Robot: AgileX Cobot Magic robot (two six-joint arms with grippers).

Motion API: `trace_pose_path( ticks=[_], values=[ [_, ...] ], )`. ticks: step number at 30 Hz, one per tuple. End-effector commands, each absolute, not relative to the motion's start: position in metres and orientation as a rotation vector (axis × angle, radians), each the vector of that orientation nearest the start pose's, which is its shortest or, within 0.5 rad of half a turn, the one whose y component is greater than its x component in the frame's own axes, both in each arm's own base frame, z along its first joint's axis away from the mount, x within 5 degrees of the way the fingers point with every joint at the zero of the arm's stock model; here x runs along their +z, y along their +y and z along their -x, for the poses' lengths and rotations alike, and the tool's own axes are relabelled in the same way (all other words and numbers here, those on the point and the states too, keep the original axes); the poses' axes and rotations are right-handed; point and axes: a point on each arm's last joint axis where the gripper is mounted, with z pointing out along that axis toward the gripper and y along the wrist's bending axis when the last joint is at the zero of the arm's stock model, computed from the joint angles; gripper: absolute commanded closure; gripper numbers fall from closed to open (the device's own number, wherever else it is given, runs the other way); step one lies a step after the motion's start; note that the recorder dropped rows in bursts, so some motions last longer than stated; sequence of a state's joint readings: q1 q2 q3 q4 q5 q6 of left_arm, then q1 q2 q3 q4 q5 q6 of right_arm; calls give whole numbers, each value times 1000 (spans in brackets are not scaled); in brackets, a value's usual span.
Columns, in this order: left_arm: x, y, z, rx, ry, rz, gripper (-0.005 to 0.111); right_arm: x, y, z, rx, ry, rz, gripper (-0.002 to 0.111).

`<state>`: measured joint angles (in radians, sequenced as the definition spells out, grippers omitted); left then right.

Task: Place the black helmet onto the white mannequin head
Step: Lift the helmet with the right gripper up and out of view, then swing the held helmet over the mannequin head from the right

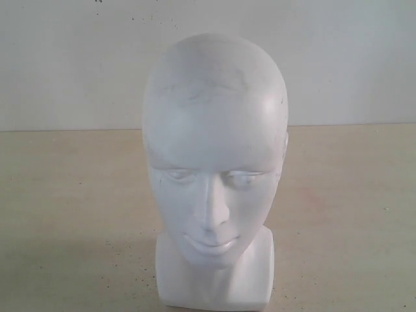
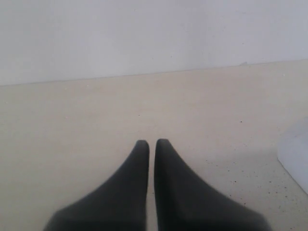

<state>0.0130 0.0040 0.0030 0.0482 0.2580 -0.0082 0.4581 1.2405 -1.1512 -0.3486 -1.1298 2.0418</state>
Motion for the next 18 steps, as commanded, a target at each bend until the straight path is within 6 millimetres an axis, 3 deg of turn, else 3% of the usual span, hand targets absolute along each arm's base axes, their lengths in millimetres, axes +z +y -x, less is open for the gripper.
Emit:
trace_pose_path(
  ticks=[1, 5, 12, 15, 18],
  values=[
    [190, 2, -55, 43, 1738, -10, 102, 506, 124, -195, 2435, 612, -54, 108],
    [190, 2, -55, 43, 1738, -10, 102, 496, 132, -209, 2432, 653, -86, 108],
    [190, 2, -55, 43, 1740, -10, 102, 461, 171, -237, 2461, 816, -142, 108],
    [190, 2, -55, 43, 1740, -10, 102, 458, 176, -236, 2436, 826, -124, 108],
    [190, 2, -55, 43, 1740, -10, 102, 442, 178, -239, 2410, 877, -162, 108]
  ],
)
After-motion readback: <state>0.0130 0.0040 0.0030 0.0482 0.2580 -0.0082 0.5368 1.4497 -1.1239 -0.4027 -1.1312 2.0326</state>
